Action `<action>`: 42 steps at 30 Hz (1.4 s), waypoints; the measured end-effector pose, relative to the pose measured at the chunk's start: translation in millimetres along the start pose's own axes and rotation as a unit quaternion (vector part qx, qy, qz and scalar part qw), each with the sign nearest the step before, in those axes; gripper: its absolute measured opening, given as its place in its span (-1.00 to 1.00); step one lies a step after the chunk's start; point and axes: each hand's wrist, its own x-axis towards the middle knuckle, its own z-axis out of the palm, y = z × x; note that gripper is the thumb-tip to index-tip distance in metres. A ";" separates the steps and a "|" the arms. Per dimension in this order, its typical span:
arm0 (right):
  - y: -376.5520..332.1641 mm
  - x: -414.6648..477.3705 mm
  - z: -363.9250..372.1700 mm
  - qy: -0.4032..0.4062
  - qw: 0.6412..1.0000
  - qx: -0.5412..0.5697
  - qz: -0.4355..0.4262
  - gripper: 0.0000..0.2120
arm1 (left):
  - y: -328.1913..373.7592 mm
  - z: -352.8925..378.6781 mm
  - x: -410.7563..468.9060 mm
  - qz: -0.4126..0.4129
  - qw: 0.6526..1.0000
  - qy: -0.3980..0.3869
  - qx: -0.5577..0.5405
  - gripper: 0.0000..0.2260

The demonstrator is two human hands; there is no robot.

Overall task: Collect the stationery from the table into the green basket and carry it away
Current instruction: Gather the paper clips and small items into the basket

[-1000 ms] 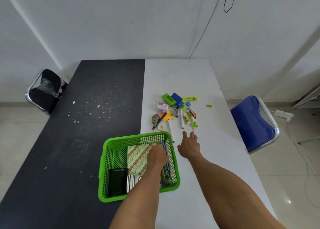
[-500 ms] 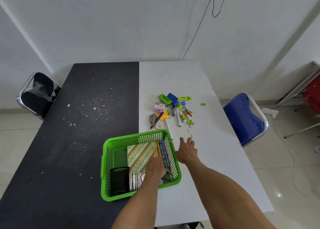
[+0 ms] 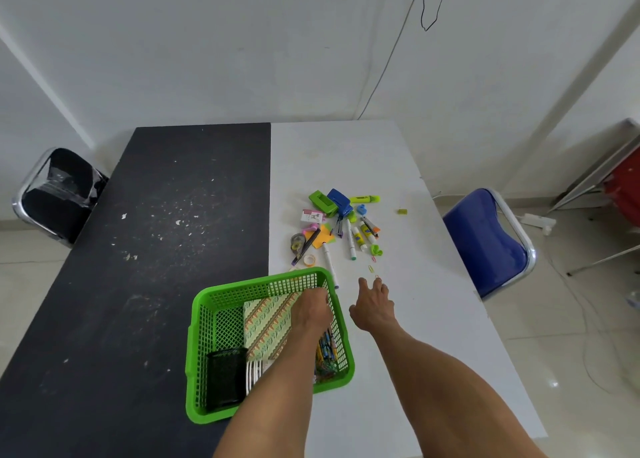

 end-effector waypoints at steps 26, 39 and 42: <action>127.6 139.6 -30.1 -0.066 0.997 -0.013 0.028 -0.40 | 124.1 99.9 127.4 -0.032 0.998 -0.057 0.004 -0.84; 141.9 144.5 -24.3 -0.082 0.996 -0.005 0.018 -0.40 | 128.1 115.5 128.1 -0.071 0.996 -0.052 0.008 -0.81; 143.2 144.1 -24.1 -0.083 0.996 -0.004 0.017 -0.39 | 131.1 118.7 128.0 -0.093 0.995 -0.047 -0.006 -0.83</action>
